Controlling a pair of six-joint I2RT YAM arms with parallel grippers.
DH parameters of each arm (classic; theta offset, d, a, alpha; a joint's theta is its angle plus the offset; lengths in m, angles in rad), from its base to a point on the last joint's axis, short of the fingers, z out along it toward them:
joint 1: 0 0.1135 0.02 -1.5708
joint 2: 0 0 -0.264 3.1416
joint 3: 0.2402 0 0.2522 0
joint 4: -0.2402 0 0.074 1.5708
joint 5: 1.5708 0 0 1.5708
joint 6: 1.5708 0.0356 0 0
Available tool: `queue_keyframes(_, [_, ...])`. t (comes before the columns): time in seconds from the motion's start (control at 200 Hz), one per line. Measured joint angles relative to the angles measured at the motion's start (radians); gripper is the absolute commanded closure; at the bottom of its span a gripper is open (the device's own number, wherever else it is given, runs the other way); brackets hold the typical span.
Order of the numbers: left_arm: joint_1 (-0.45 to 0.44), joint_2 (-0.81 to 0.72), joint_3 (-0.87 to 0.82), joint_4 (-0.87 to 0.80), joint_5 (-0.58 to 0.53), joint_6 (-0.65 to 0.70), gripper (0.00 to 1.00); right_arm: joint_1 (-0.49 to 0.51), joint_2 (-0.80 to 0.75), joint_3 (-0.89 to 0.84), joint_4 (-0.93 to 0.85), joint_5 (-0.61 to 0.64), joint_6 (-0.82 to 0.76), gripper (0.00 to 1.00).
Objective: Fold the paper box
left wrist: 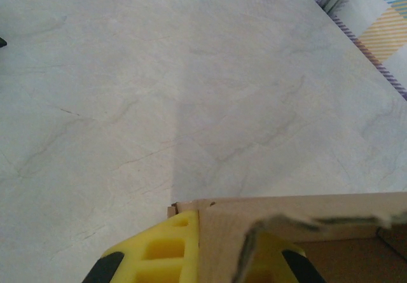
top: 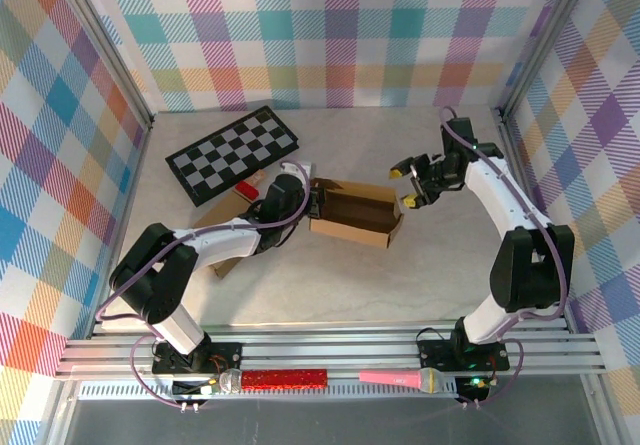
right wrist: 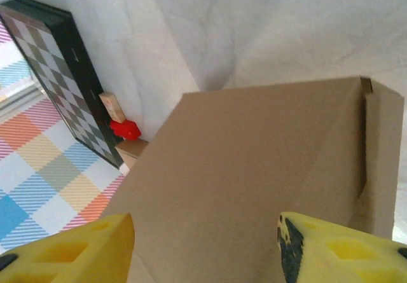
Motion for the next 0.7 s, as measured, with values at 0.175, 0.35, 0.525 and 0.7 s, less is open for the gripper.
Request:
queue_keyframes(0.175, [-0.011, -0.030, -0.052, 0.032, -0.008, -0.028, 0.94, 0.042, -0.047, -0.130, 0.004, -0.033, 0.008, 0.48])
queue_keyframes(0.35, [-0.029, -0.064, -0.088, 0.026, -0.037, -0.068, 0.87, 0.112, -0.082, -0.178, 0.005, -0.011, 0.009, 0.52])
queue_keyframes(0.525, [-0.059, -0.126, -0.174, 0.022, -0.060, -0.145, 0.82, 0.210, -0.137, -0.246, 0.014, 0.049, 0.031, 0.53])
queue_keyframes(0.7, [-0.089, -0.163, -0.276, 0.015, -0.060, -0.221, 0.79, 0.299, -0.190, -0.318, 0.061, 0.102, 0.080, 0.52])
